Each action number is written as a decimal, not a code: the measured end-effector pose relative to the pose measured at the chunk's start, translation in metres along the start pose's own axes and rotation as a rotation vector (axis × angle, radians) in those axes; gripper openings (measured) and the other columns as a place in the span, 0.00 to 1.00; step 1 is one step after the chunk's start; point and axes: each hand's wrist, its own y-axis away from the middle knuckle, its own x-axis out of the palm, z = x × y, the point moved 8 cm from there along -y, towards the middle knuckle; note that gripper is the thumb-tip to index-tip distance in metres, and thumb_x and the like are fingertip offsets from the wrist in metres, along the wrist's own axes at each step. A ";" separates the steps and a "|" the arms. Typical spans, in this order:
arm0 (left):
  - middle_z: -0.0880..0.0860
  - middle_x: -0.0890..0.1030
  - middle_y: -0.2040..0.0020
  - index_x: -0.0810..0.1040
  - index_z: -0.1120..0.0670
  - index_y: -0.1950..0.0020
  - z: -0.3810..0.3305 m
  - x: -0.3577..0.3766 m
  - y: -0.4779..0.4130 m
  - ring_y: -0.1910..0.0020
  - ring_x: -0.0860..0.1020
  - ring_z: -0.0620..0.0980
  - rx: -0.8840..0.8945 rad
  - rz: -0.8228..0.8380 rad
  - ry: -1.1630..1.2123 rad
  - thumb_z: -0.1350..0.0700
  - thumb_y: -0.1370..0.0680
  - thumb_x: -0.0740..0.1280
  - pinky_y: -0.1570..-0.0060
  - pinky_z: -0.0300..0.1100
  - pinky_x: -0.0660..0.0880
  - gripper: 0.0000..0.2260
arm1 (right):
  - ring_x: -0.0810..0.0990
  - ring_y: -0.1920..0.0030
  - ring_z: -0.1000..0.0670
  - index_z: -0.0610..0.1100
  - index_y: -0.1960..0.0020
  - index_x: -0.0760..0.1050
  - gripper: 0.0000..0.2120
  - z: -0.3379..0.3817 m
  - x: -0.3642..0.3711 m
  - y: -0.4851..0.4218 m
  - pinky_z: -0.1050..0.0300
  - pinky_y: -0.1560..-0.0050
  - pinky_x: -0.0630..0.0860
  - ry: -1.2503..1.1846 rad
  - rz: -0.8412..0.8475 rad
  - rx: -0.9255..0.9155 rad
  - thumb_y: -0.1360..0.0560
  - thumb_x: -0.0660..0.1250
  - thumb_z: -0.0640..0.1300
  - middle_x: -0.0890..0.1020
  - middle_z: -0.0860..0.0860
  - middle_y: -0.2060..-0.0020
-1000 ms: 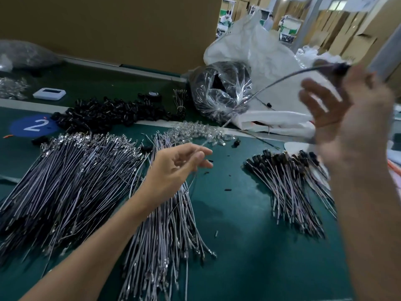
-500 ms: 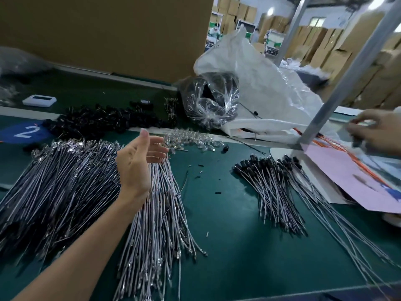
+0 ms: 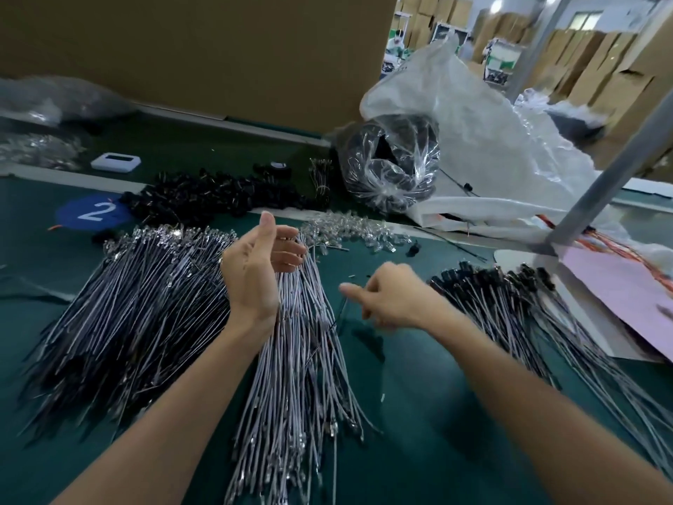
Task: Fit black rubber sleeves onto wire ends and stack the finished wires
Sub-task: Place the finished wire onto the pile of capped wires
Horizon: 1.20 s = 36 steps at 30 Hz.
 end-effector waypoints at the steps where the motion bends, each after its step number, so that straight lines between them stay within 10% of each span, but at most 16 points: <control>1: 0.53 0.84 0.66 0.82 0.56 0.58 0.001 0.000 0.000 0.68 0.81 0.50 -0.005 0.003 0.003 0.48 0.16 0.58 0.66 0.38 0.77 0.19 | 0.79 0.73 0.48 0.34 0.65 0.79 0.28 0.003 0.014 -0.005 0.55 0.64 0.82 0.017 0.027 0.024 0.22 0.65 0.58 0.84 0.43 0.70; 6: 0.51 0.84 0.64 0.81 0.51 0.57 0.010 -0.008 -0.004 0.64 0.82 0.48 -0.037 -0.053 -0.161 0.53 0.18 0.64 0.61 0.40 0.78 0.10 | 0.75 0.75 0.51 0.40 0.68 0.73 0.15 0.001 0.026 -0.013 0.59 0.70 0.78 -0.197 -0.037 0.046 0.23 0.63 0.43 0.84 0.43 0.69; 10: 0.48 0.83 0.55 0.80 0.51 0.48 0.015 -0.012 -0.010 0.61 0.80 0.42 0.002 -0.030 -0.547 0.56 0.21 0.69 0.60 0.37 0.78 0.03 | 0.73 0.78 0.54 0.41 0.62 0.76 0.11 -0.007 0.004 -0.010 0.63 0.78 0.68 -0.932 -0.234 -0.060 0.22 0.64 0.38 0.81 0.47 0.71; 23: 0.48 0.79 0.52 0.82 0.47 0.52 0.022 0.020 0.005 0.48 0.76 0.51 0.093 0.304 -1.134 0.45 0.28 0.75 0.48 0.49 0.77 0.09 | 0.73 0.78 0.59 0.43 0.55 0.76 0.07 -0.005 -0.021 0.003 0.70 0.78 0.69 -1.994 -0.139 -0.355 0.22 0.61 0.44 0.80 0.51 0.71; 36: 0.44 0.80 0.62 0.75 0.54 0.39 0.017 0.002 -0.001 0.58 0.80 0.49 0.051 0.103 -1.054 0.51 0.26 0.75 0.57 0.43 0.73 0.19 | 0.71 0.77 0.57 0.42 0.56 0.75 0.07 -0.009 -0.006 0.000 0.68 0.76 0.67 -1.655 -0.141 -0.205 0.20 0.61 0.42 0.75 0.49 0.74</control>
